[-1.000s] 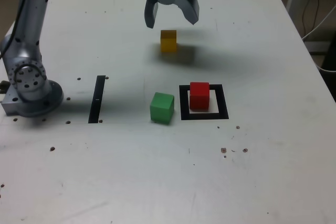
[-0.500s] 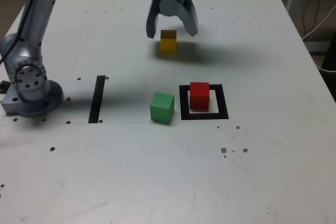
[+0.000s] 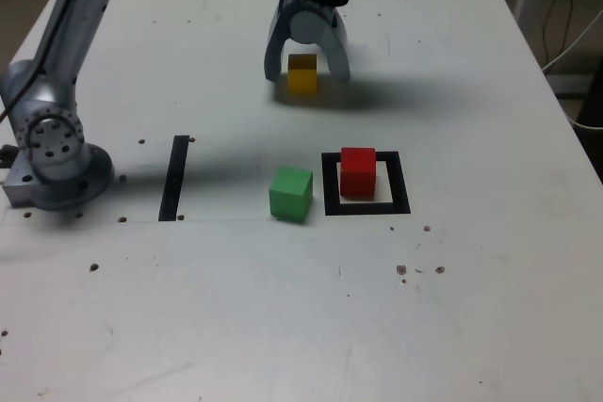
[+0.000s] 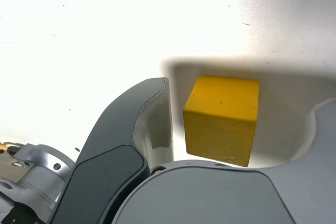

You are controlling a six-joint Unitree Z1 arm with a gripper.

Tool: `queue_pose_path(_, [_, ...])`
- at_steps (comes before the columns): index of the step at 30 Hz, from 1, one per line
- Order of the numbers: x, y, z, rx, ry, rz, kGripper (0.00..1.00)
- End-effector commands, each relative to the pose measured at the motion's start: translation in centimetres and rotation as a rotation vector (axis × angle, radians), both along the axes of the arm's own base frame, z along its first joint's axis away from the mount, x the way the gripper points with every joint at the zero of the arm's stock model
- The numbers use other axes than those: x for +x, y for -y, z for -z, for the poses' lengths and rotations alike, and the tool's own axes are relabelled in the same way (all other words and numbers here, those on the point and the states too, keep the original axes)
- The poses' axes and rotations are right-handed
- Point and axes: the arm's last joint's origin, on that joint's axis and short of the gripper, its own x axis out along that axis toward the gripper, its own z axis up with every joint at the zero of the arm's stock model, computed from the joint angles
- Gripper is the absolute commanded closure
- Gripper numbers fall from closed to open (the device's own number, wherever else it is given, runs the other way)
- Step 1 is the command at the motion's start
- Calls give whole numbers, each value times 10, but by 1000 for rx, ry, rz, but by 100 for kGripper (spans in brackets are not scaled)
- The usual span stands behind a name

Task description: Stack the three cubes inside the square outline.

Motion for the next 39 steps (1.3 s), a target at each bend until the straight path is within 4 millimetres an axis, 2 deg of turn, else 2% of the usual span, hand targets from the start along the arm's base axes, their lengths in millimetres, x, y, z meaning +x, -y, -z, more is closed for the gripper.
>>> queue_pose_path(1, [0, -1, 4, 1, -16, -10, 32])
queue_pose_path(6, [2, -1, 6, 11, -20, -8, 57])
queue_pose_path(9, [2, 0, 6, 14, -20, -5, 65])
queue_pose_path(29, [2, 3, 2, 16, -17, 0, 65])
queue_pose_path(33, [1, 8, -7, 26, -5, 6, 65])
queue_pose_path(39, [0, 22, -31, 51, 31, 20, 65])
